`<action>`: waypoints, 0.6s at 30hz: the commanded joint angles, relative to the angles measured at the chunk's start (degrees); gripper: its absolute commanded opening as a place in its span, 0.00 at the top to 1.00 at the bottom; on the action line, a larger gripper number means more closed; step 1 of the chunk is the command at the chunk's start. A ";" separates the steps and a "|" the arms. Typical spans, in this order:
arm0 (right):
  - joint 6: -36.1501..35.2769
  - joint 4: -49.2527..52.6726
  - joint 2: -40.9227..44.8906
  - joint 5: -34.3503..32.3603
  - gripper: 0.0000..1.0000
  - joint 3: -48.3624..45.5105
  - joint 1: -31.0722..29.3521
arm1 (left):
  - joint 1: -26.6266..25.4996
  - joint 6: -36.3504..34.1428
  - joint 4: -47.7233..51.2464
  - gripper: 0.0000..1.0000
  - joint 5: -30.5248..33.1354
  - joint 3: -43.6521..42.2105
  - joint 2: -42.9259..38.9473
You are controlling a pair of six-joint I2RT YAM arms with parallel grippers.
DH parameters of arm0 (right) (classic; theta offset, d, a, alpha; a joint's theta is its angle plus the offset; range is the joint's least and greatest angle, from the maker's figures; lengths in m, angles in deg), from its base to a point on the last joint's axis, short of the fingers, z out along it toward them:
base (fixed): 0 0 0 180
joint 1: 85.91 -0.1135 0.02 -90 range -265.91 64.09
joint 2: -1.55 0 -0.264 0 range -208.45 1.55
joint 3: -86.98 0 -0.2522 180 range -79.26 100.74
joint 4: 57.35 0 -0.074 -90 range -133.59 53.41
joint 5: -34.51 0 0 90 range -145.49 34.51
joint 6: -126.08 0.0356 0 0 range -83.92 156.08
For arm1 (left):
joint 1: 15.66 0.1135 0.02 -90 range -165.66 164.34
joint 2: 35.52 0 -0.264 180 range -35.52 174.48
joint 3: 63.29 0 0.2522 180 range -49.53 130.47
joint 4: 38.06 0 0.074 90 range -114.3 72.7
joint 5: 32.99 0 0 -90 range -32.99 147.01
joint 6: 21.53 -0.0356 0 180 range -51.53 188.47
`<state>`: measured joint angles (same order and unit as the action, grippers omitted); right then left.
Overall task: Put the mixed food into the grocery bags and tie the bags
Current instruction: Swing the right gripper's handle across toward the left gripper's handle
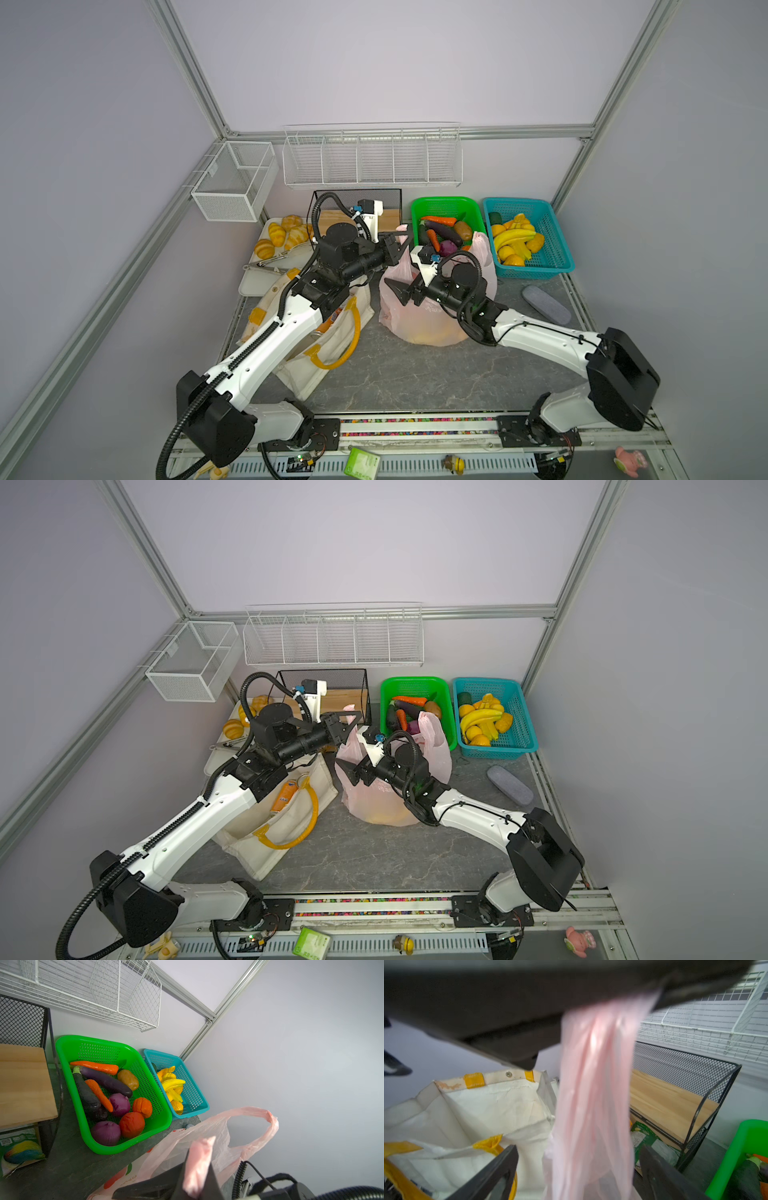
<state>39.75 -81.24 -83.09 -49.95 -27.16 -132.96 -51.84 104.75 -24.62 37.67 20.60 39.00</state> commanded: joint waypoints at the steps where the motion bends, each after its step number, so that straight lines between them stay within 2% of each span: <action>1: 2.83 -4.88 -2.41 -12.70 0.03 3.33 -1.55 | -0.55 2.37 -2.85 1.00 0.45 -0.52 -1.09; 2: 3.87 -4.51 -3.23 -17.21 0.01 4.48 -2.25 | -0.64 2.78 -2.93 1.00 0.61 -0.61 -1.05; 3: 5.32 -4.36 -4.09 -20.68 0.05 5.12 -2.66 | -0.71 3.14 -3.01 1.00 0.74 -0.61 -1.09; 7: 8.80 -3.19 -7.43 -33.17 0.33 4.09 -4.30 | -0.66 4.50 -3.05 1.00 2.01 -1.02 -1.39; 9: 10.62 -4.11 -9.73 -36.76 0.40 0.59 -4.55 | -0.65 5.13 -2.77 1.00 3.71 -1.30 -1.81; 11: 10.99 -5.97 -10.66 -37.22 0.45 -3.12 -4.55 | -0.55 5.18 -2.72 1.00 5.19 -1.57 -2.14; 15: 7.47 0.32 -8.08 -35.41 0.50 -2.87 -4.57 | -0.39 4.45 -1.89 1.00 4.93 -0.64 -1.43; 17: 4.70 3.87 -6.09 -33.18 0.47 -1.16 -4.52 | -0.29 3.78 -1.41 1.00 4.62 -0.05 -0.84; 18: 3.59 6.50 -5.01 -31.92 0.40 0.59 -4.48 | -0.29 3.31 -1.16 1.00 4.61 0.23 -0.70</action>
<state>47.02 -81.61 -91.29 -82.45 -28.89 -137.40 -52.41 108.46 -22.65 41.26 18.63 39.07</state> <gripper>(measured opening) 0.589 0.047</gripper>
